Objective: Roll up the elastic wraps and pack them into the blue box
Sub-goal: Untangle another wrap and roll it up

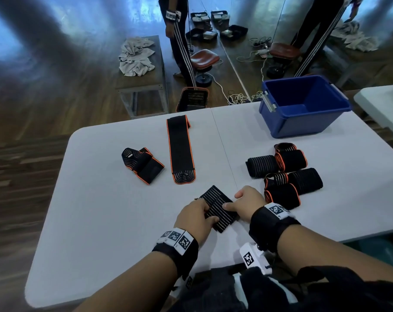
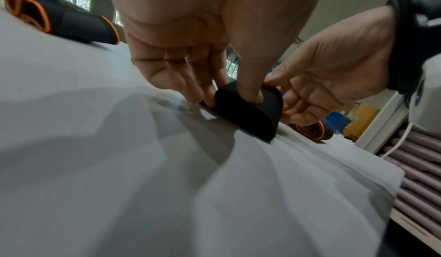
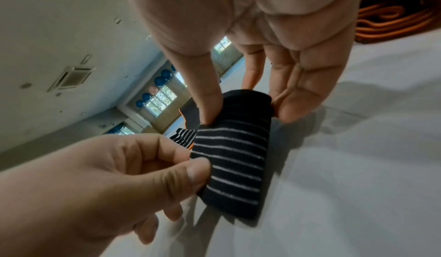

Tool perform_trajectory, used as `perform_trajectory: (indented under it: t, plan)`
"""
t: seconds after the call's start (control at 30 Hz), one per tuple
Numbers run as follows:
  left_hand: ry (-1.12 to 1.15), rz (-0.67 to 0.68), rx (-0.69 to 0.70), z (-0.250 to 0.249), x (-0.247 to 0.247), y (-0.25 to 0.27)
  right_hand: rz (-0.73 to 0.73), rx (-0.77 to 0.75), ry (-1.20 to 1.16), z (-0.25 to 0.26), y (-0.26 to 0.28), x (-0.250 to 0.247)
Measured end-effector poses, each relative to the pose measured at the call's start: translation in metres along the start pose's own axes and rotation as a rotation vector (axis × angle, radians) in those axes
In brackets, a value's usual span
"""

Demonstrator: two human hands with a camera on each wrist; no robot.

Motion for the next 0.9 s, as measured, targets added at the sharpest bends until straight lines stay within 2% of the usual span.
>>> perform_trajectory:
  t: [0.23, 0.37, 0.47, 0.63, 0.77, 0.9]
  plan:
    - [0.064, 0.004, 0.059, 0.017, -0.007, 0.015, 0.144, -0.130, -0.105, 0.000, 0.015, 0.019]
    - [0.178, -0.060, 0.144, 0.028, -0.018, 0.020, 0.258, -0.245, -0.135, 0.004, 0.033, 0.019]
    - [0.191, -0.043, 0.262, 0.031, -0.027, 0.017, 0.216, -0.310, -0.187, 0.006, 0.044, 0.021]
    - [0.252, 0.034, 0.297, 0.030, -0.037, 0.009, 0.014, -0.369, -0.244, 0.002, 0.061, 0.020]
    - [0.309, 0.090, 0.373, 0.014, -0.039, 0.000, 0.017, -0.380, -0.222, -0.014, 0.067, 0.006]
    - [0.378, 0.135, 0.423, -0.012, -0.033, -0.012, -0.014, -0.341, -0.319, -0.038, 0.062, -0.021]
Point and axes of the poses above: each hand's wrist, its own y-axis away from the middle knuckle, its own x-axis out of the palm, z = x × y, the point moved 1 cm from there along -y, towards the middle knuckle, and after that the axes turned 13 degrees about x, right-handed, at the moved point
